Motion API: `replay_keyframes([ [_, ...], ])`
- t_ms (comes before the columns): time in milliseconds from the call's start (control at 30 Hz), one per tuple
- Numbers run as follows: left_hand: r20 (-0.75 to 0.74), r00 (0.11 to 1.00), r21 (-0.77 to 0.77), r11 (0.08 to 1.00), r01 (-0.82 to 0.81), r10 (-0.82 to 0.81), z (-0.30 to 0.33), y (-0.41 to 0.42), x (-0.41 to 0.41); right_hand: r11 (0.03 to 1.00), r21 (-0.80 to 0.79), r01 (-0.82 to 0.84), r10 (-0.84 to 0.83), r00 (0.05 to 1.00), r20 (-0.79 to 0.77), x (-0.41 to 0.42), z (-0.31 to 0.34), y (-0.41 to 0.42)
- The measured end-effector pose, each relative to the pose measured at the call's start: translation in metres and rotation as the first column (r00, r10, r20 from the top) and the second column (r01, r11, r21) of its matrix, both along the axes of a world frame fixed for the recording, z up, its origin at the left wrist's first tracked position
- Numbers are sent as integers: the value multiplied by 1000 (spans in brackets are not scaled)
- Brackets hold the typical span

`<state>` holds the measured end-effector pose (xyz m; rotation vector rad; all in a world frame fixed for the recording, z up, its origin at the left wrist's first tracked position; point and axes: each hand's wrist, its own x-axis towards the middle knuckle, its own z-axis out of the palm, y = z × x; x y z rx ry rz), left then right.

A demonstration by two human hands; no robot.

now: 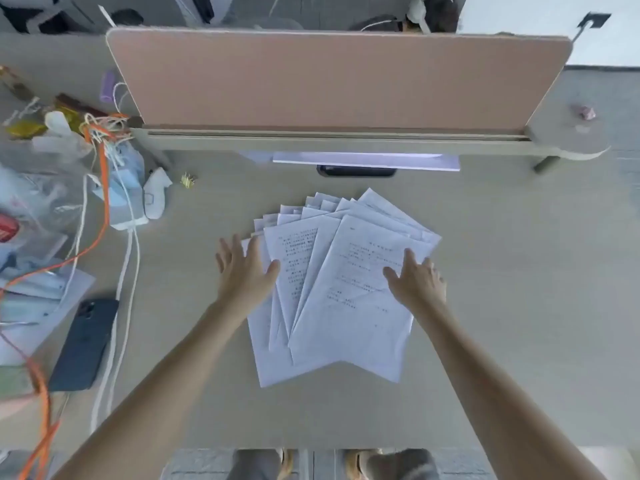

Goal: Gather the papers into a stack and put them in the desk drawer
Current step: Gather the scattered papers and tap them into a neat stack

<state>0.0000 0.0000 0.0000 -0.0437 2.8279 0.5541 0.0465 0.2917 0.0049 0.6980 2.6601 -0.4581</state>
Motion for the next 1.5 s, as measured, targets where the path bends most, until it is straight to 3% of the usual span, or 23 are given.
replay_keyframes([
  [133,56,986,-39,987,-157,159,-54,2,-1,989,124,77,-76,997,-11,1,-49,-1],
  [300,-203,978,-124,990,-69,43,-106,4,3,967,248,58,-5,978,-206,7,-100,-11],
  [467,-378,924,-66,997,26,-49,-116,4,10,960,275,60,36,943,-331,14,-114,-13],
  [567,-357,933,88,993,84,-47,-104,9,23,974,224,33,58,921,-386,26,-111,-21],
  [667,-353,935,186,976,113,-41,-101,11,46,999,52,-1,22,909,-416,41,-105,-23],
  [800,-334,941,111,994,-24,60,-104,3,72,989,-144,-19,-50,887,-460,63,-89,-10],
  [1000,-373,925,-24,996,-91,75,-112,3,64,999,-17,-47,34,886,-462,55,-92,-7],
  [1200,-355,934,44,998,-35,49,-115,-2,11,994,41,-100,108,889,-445,6,-96,5],
  [1267,-360,930,123,992,-34,76,-109,-1,-7,996,-42,-78,44,852,-521,-10,-95,10],
  [1333,-352,931,192,981,-29,96,-102,4,-20,966,-254,-43,-123,788,-603,-23,-95,14],
  [1500,-335,937,262,965,-9,100,-95,16,-41,843,-536,36,-433,637,-638,-51,-92,15],
])
